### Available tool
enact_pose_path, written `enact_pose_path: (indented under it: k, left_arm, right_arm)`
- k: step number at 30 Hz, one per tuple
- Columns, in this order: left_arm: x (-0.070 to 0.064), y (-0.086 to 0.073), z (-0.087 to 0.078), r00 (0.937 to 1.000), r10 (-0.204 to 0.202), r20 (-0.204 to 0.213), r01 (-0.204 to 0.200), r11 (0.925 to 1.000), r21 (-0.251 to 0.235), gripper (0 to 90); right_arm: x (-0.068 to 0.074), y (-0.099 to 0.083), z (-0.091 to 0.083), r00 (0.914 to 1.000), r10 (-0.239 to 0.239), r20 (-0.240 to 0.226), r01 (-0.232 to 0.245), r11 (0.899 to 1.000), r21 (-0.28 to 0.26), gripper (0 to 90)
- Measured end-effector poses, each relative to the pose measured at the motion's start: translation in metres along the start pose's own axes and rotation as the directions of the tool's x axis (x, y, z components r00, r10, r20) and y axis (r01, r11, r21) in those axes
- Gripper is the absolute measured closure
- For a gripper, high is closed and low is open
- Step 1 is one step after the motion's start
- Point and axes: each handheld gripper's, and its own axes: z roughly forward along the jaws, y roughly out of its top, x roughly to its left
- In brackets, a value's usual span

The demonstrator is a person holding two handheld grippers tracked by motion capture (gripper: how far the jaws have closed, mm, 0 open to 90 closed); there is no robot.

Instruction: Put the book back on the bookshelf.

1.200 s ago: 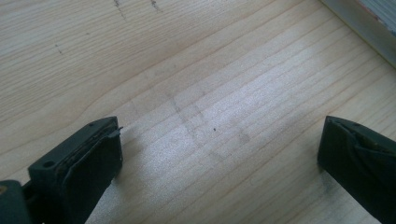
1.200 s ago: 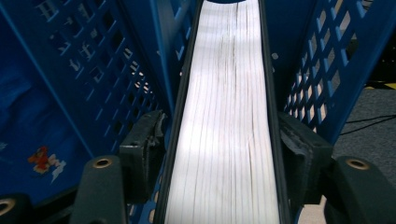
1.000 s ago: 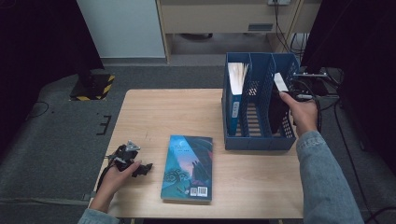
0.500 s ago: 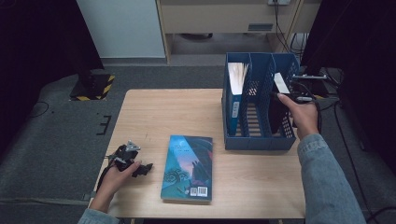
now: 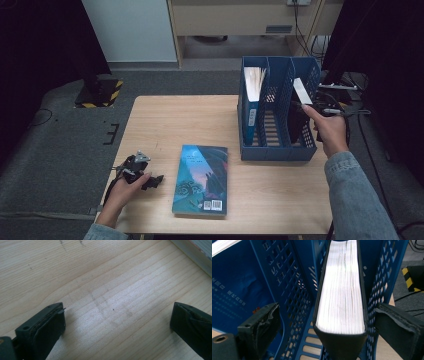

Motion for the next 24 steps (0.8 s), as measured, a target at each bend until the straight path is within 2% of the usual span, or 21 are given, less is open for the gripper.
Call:
enact_pose_path:
  k: [8,14,24]
  left_arm:
    - [0.000,0.000,0.000,1.0000,-0.005,0.000,0.005,1.0000,-0.004,0.0]
    - [0.000,0.000,0.000,1.0000,-0.004,0.000,0.004,1.0000,-0.004,0.0]
    - [-0.001,0.000,0.000,1.0000,-0.009,0.000,0.009,1.0000,-0.003,0.0]
  right_arm:
    - [0.002,-0.004,-0.011,0.9997,-0.022,0.009,0.022,1.000,-0.022,5.4]
    - [0.002,-0.014,-0.019,0.9995,-0.029,0.012,0.030,0.999,-0.034,5.6]
    - [0.007,-0.037,-0.040,0.9976,-0.066,-0.020,0.065,0.997,-0.047,5.6]
